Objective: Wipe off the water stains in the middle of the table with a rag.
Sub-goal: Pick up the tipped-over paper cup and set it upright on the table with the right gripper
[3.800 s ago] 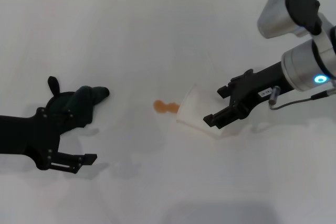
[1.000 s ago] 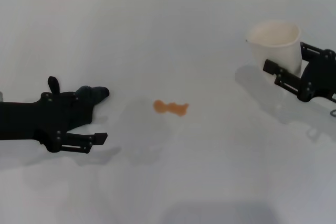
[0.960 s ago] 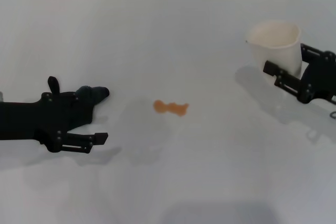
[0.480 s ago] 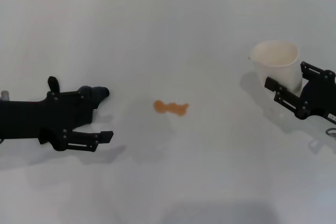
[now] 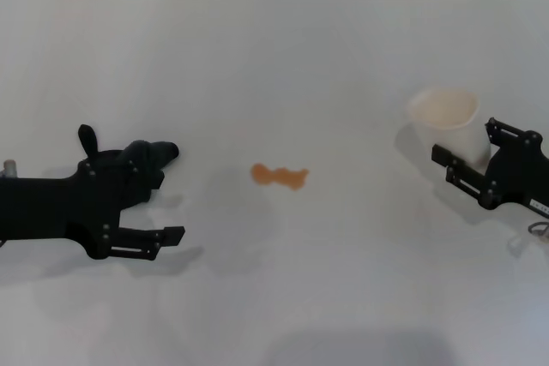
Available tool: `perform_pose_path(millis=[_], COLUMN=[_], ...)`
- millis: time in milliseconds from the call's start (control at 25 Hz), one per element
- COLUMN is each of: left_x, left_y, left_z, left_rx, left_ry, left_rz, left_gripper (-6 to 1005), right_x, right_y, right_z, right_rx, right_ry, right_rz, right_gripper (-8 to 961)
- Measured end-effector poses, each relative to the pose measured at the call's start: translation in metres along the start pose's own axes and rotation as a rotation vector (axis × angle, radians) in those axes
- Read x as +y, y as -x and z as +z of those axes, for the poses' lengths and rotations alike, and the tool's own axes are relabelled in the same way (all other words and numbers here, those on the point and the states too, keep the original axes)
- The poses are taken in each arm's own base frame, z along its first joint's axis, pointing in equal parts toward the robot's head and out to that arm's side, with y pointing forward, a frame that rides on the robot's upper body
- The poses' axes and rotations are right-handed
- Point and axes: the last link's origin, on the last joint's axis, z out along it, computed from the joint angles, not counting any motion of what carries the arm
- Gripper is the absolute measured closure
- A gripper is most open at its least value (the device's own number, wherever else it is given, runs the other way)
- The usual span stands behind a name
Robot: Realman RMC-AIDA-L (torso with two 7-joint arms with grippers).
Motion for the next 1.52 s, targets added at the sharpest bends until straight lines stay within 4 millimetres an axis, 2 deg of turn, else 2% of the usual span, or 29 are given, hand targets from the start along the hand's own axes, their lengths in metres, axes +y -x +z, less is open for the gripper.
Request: perform_pose_path(millis=[680,1080,1520], left_x=[0.002,0.002,0.002], left_y=[0.003,0.004,0.003], left_z=[-0.001,-0.001,-0.001], left_rx=[0.001,0.002,0.001], left_ry=[0.001,0.000,0.001], left_rz=[0.011,0.008,0.006], left_gripper=[124,123,123], right_x=[0.005,0.007,0.012], right_y=[-0.013,-0.021,-0.019], right_z=[-0.002,-0.007,-0.007], right_rx=[0.059,0.093,0.085], right_ry=[-0.012,-0.027,0.016], right_rz=[0.008,-0.005,-0.018], right_gripper=[296,295,288])
